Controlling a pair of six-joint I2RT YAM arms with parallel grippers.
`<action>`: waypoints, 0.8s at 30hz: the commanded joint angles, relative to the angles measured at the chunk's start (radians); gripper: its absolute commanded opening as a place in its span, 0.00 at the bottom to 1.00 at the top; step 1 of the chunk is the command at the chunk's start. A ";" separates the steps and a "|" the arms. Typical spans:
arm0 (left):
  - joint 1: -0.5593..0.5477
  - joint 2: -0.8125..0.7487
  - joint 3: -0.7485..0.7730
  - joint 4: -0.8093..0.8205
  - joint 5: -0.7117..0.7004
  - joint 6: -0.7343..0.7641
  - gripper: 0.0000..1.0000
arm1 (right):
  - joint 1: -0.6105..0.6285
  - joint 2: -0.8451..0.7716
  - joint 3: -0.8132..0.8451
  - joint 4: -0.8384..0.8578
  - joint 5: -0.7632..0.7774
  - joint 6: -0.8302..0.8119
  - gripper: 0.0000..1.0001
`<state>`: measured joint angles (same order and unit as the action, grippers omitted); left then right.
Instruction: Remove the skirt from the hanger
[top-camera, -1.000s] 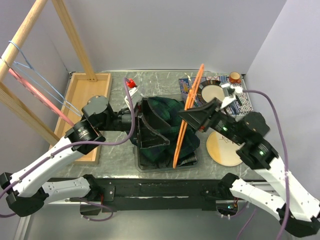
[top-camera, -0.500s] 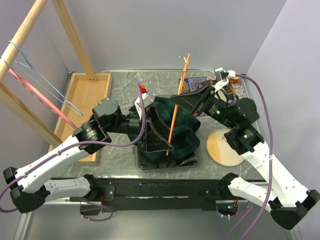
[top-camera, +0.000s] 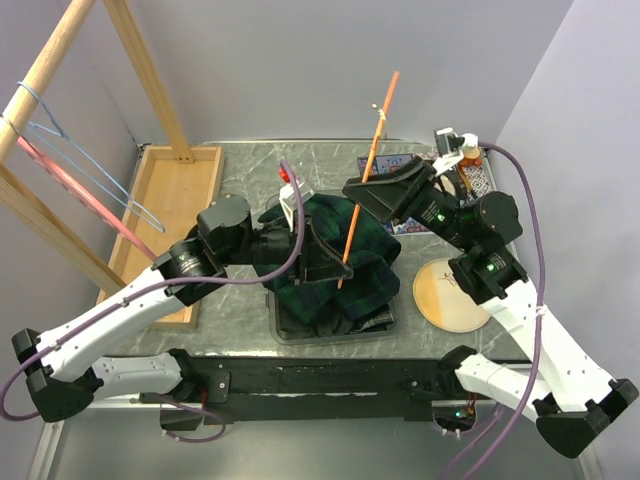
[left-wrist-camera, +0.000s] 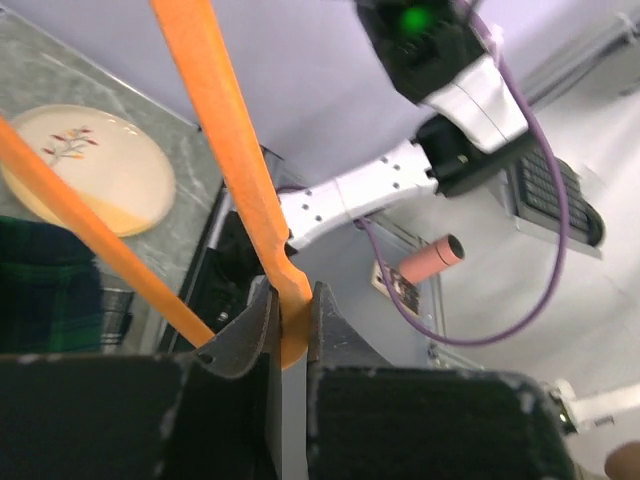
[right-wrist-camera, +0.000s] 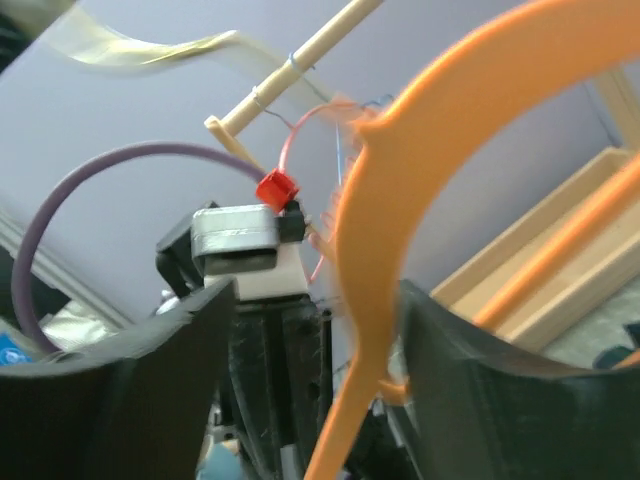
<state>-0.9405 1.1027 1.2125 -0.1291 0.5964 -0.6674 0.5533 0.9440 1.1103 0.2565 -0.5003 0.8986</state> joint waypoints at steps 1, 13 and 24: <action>-0.003 0.025 0.133 0.025 -0.156 0.075 0.01 | -0.006 -0.068 0.051 -0.072 0.045 -0.027 0.85; 0.055 0.206 0.380 -0.029 -0.625 0.066 0.01 | -0.006 -0.303 0.042 -0.319 0.229 -0.104 1.00; 0.359 0.229 0.360 0.017 -0.756 -0.164 0.01 | -0.006 -0.390 0.080 -0.444 0.286 -0.170 1.00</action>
<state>-0.6468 1.3708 1.5597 -0.1822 -0.0631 -0.7513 0.5518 0.5747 1.1454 -0.1341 -0.2516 0.7719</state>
